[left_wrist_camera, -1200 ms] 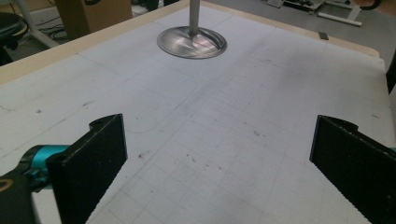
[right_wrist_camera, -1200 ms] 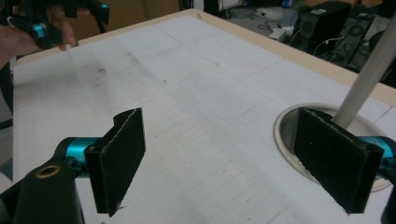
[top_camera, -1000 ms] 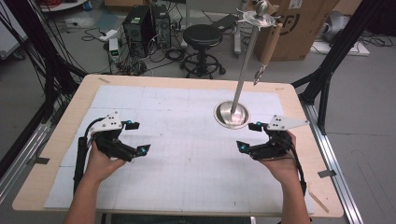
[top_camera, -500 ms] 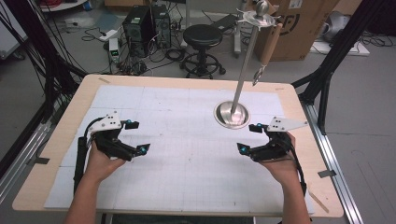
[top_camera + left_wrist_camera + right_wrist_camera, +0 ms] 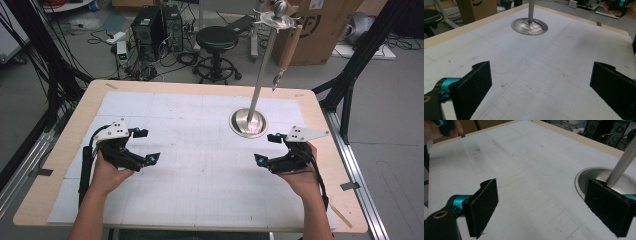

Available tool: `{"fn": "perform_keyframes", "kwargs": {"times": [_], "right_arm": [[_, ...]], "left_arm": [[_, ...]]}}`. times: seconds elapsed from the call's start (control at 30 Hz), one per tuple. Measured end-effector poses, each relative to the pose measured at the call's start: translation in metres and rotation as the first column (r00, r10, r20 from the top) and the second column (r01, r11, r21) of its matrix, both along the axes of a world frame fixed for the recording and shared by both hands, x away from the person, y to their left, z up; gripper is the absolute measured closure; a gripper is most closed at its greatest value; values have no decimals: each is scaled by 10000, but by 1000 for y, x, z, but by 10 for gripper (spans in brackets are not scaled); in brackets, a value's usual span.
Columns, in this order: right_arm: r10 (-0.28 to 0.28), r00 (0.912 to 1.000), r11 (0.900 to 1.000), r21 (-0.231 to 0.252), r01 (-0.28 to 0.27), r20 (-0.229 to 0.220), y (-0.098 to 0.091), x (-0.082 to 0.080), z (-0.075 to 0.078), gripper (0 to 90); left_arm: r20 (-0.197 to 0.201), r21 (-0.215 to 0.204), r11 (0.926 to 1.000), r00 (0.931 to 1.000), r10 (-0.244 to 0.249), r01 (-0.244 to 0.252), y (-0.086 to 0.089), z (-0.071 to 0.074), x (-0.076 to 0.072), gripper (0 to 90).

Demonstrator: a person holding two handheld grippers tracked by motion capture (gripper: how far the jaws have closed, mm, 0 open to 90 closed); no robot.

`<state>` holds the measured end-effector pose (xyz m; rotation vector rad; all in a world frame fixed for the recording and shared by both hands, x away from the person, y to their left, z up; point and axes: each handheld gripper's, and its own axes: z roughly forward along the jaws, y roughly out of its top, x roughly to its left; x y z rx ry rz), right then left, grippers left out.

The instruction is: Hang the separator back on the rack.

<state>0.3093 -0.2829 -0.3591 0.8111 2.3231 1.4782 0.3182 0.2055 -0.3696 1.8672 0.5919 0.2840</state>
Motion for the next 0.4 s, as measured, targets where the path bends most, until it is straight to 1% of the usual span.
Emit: {"fn": "perform_keyframes", "kwargs": {"times": [0.03, 0.17, 0.27, 0.4], "right_arm": [[21, 10000, 10000, -41, -21, 39, 0, 0, 0, 110], [-22, 10000, 10000, -30, 22, -52, 1, 0, 0, 110], [16, 10000, 10000, -87, -16, 44, 1, 1, 0, 110], [23, 10000, 9999, -110, -23, 8, 2, 0, 0, 110]], "left_arm": [[7, 30, 10000, 10000, 10, -10, 0, 0, 0, 45], [-34, 22, 10000, 10000, -14, 14, 0, -1, 1, 45], [-42, 35, 10000, 10000, -1, 1, -1, -1, 1, 46], [-39, 61, 10000, 10000, 17, -17, -1, -1, 1, 46]]}}
